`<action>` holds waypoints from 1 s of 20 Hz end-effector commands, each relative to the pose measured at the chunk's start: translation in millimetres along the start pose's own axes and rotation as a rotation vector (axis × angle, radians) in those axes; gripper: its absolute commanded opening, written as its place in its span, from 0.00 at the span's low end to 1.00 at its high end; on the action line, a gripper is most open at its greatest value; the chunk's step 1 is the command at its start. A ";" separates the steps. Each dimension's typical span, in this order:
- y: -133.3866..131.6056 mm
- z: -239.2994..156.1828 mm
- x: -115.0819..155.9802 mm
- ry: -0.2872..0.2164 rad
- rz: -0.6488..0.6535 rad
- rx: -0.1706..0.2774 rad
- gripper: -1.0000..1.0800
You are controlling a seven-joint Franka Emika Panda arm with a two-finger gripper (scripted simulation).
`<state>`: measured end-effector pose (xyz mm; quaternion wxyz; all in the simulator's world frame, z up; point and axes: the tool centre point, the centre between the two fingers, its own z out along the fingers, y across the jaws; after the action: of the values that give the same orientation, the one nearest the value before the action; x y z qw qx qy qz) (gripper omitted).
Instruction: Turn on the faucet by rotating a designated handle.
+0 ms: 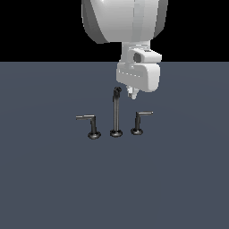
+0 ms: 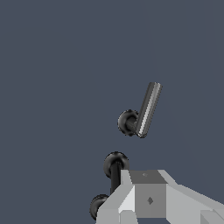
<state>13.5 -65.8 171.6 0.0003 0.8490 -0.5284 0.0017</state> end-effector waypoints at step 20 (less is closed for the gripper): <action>-14.4 74.4 72.4 -0.002 0.281 -0.002 0.00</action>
<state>57.9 -124.3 97.7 0.0007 0.7673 -0.6413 0.0000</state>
